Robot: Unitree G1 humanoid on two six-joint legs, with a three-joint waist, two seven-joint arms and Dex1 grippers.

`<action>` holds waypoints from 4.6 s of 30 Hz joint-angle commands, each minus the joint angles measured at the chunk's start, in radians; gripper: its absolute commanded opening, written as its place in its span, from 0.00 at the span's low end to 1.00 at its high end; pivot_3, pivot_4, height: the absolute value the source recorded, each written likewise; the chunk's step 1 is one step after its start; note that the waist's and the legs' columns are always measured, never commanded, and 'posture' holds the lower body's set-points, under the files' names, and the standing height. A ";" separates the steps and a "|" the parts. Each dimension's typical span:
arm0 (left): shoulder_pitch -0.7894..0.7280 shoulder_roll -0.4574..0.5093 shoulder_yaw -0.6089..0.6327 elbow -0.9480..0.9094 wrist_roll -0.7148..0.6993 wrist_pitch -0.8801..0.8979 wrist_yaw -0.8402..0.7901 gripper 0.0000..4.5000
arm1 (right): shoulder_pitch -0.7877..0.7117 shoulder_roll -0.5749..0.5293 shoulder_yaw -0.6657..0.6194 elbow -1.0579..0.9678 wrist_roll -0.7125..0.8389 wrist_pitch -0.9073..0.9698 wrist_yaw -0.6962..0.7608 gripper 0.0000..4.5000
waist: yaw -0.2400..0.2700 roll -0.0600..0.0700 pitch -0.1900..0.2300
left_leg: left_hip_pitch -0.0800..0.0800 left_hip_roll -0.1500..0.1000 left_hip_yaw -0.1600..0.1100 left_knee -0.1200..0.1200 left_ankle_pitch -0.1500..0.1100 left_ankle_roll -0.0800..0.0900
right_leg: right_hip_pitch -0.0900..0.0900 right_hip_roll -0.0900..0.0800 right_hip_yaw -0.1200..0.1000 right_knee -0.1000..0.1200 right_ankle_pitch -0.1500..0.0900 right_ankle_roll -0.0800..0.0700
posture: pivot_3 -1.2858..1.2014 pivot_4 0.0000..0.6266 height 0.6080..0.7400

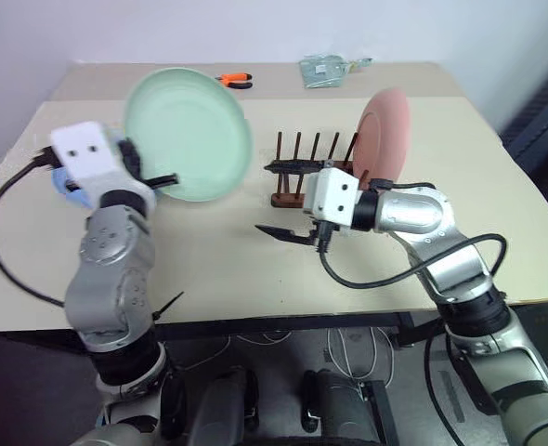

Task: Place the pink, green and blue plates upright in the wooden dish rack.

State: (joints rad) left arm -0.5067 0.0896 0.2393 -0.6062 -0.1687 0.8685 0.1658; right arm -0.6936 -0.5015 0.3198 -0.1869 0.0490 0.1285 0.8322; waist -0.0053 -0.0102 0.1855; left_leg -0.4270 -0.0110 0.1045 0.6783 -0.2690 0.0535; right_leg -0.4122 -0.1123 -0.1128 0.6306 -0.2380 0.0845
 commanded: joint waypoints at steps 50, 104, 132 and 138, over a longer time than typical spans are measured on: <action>0.361 0.351 -0.177 0.106 -0.261 -0.191 -0.590 0.75 | -0.216 0.016 -0.615 0.150 1.011 0.725 -0.200 0.00 | -0.012 0.004 0.002 | 0.000 0.000 0.002 -0.013 0.004 -0.005 | -0.008 -0.004 0.000 0.000 0.001 -0.007 | 0.52 0.24 1.00; -0.164 0.254 0.481 0.665 -0.271 0.113 0.210 1.00 | -0.076 -0.015 -0.104 -0.131 0.286 0.164 0.044 1.00 | 0.012 -0.002 0.002 | -0.001 0.001 0.003 -0.010 0.006 -0.002 | -0.007 -0.001 -0.003 0.000 0.000 -0.005 | 0.52 0.24 1.00; -0.116 0.246 0.146 0.139 -0.452 0.262 -0.061 0.01 | -0.082 0.009 0.072 0.183 -0.240 -0.202 -0.084 1.00 | -0.012 -0.004 0.002 | 0.001 0.001 0.003 -0.011 0.008 -0.005 | -0.006 0.000 -0.002 0.000 0.000 -0.005 | 0.52 0.24 1.00; -0.164 0.116 0.220 -0.039 -0.598 0.470 0.007 0.01 | -0.111 0.039 0.105 0.323 -0.337 -0.338 -0.129 1.00 | -0.007 -0.004 0.002 | 0.001 0.002 0.002 -0.011 0.008 -0.006 | -0.005 0.001 -0.002 0.000 0.000 -0.006 | 0.52 0.24 1.00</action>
State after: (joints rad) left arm -0.6421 0.2105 0.4252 -0.5837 -0.7244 1.3076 0.1573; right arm -0.7752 -0.4663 0.4309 0.1330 -0.2676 -0.1673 0.7232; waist -0.0124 -0.0140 0.1877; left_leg -0.4257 -0.0093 0.1062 0.6676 -0.2609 0.0479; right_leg -0.4163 -0.1118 -0.1152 0.6301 -0.2379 0.0789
